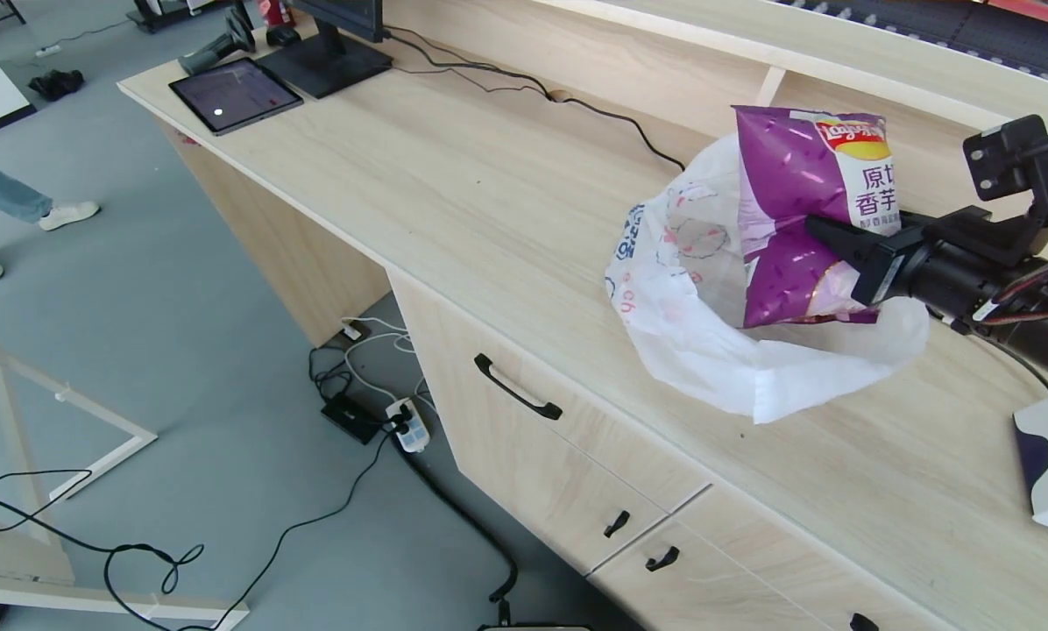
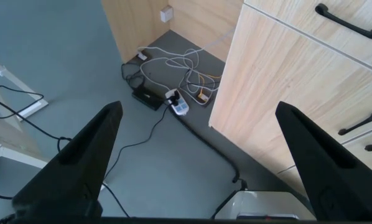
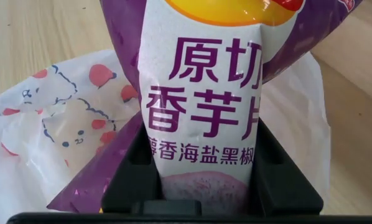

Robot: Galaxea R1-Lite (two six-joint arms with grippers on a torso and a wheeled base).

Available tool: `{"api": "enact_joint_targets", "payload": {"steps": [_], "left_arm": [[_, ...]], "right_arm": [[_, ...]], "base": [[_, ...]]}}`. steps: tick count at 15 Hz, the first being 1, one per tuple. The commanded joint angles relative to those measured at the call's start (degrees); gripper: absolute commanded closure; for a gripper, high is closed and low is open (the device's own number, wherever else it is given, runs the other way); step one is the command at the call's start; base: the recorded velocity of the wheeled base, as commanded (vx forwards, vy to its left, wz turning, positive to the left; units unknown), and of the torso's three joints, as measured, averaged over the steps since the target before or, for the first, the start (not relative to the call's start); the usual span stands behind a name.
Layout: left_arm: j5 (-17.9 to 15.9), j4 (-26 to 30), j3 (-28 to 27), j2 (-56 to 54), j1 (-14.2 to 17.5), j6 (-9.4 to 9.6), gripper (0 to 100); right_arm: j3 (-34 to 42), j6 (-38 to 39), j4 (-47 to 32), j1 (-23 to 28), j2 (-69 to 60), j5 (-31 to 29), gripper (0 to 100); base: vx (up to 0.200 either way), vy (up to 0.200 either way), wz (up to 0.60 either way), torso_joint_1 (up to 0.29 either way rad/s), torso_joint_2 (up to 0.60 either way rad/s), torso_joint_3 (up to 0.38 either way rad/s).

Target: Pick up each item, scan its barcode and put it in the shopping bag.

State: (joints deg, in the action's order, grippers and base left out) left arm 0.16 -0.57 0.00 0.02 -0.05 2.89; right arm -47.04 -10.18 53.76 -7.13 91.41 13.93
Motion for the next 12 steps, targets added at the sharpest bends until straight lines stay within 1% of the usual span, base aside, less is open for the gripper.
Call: {"api": "enact_joint_targets", "payload": {"steps": [1,6,9,12], "left_arm": [[0.0,0.0,0.0,0.0,0.0,-0.08,0],[0.0,0.0,0.0,0.0,0.0,0.01,0],[0.0,0.0,0.0,0.0,0.0,0.01,0],[0.0,0.1,0.0,0.0,0.0,0.01,0]], "right_arm": [[-0.2,-0.1,0.0,-0.1,0.5,0.1,100],[1.5,-1.5,0.4,-0.2,0.4,0.5,100],[4.9,-3.6,2.7,-0.3,0.4,1.9,100],[5.5,-4.7,2.8,-2.6,1.1,2.4,100]], "base": [[0.000,0.000,0.00,0.000,0.00,0.000],[0.000,0.000,0.00,0.000,0.00,0.000],[0.000,0.000,0.00,0.000,0.00,0.000],[0.000,0.000,0.00,0.000,0.00,0.000]]}}
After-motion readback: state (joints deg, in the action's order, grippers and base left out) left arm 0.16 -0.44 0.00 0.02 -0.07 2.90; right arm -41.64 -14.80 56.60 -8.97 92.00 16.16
